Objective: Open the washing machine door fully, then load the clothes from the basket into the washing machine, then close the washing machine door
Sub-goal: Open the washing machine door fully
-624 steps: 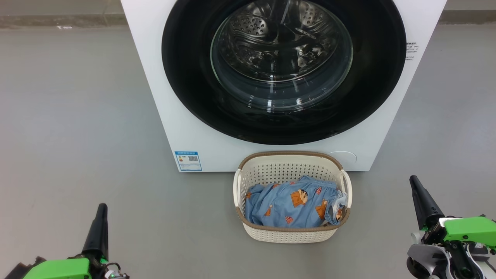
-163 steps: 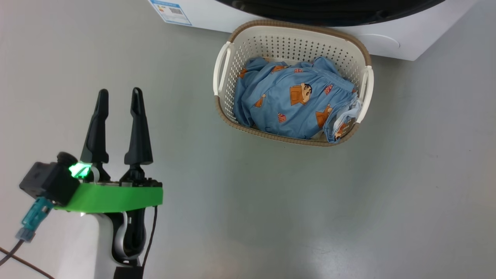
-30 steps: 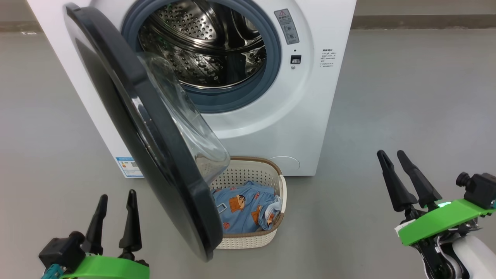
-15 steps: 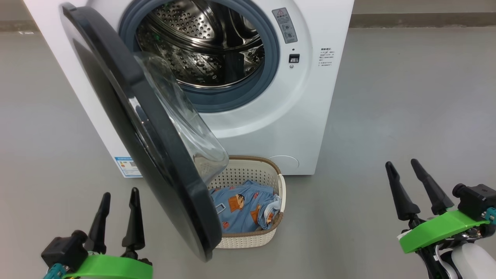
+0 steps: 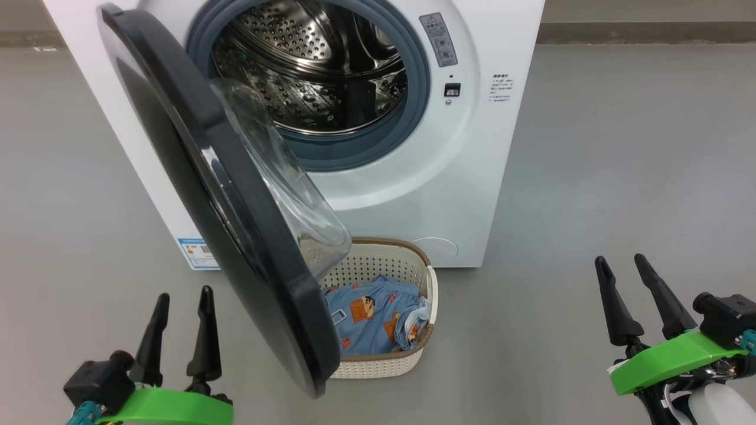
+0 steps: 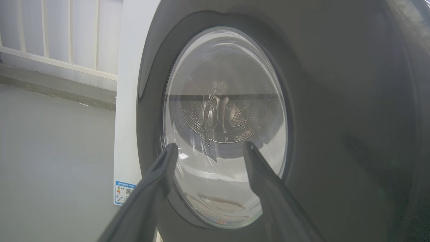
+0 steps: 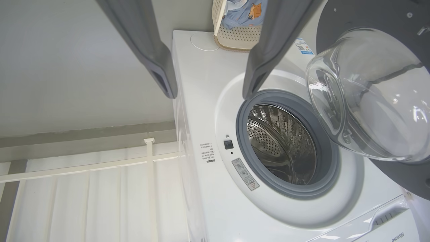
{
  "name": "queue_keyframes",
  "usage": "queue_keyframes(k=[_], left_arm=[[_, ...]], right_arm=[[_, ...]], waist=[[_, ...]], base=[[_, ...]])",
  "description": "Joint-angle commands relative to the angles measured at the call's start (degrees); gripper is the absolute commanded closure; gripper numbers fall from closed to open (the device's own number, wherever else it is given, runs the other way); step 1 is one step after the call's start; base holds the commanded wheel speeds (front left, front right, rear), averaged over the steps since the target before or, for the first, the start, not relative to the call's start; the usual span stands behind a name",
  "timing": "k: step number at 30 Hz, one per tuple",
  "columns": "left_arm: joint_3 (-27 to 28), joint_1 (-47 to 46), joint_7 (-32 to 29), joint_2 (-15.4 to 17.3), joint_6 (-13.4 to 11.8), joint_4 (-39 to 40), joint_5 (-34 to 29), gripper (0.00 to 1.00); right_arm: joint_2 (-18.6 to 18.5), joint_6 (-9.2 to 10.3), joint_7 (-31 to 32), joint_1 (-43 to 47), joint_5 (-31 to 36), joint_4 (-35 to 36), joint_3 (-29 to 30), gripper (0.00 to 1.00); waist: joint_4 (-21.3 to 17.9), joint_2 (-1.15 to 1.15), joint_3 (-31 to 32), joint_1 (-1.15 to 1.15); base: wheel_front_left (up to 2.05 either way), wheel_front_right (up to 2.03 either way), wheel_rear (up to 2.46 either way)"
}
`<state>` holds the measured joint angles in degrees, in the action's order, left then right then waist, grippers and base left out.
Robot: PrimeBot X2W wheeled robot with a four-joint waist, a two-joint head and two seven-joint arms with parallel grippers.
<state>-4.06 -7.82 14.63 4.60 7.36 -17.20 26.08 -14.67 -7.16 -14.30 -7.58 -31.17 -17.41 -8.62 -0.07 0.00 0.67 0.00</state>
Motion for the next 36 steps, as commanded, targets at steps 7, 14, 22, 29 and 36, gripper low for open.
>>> queue_keyframes(k=[7,14,22,29,36], left_arm=[[1.81,-0.91,0.37,1.25,0.13,1.30,-0.31,0.00],[1.50,-1.18,0.37,1.27,0.13,1.20,-0.25,0.00],[1.28,-1.35,0.37,1.45,0.13,1.00,-0.15,0.00],[1.05,-1.52,0.37,1.45,0.13,0.81,-0.04,0.00],[1.07,-1.57,0.37,1.39,0.13,0.72,-0.06,0.00]], right_arm=[[-0.77,-0.33,-0.69,-0.69,0.88,0.97,-0.79,0.00],[-0.76,-0.33,-0.70,-0.99,1.07,0.23,-0.75,0.00],[-0.63,-0.33,-0.70,-1.13,1.01,-0.31,-0.90,0.00],[-0.59,-0.33,-0.70,-1.40,0.88,-0.83,-1.17,0.00],[-0.61,-0.33,-0.70,-1.52,0.77,-1.13,-1.42,0.00]], waist=[[-0.07,0.00,-0.13,0.00],[0.06,0.00,-0.26,0.00],[0.08,0.00,-0.27,0.00],[0.13,0.00,-0.33,0.00],[0.06,0.00,-0.25,0.00]], base=[[0.00,0.00,0.00],[0.00,0.00,0.00],[0.00,0.00,0.00],[0.00,0.00,0.00],[0.00,0.00,0.00]])
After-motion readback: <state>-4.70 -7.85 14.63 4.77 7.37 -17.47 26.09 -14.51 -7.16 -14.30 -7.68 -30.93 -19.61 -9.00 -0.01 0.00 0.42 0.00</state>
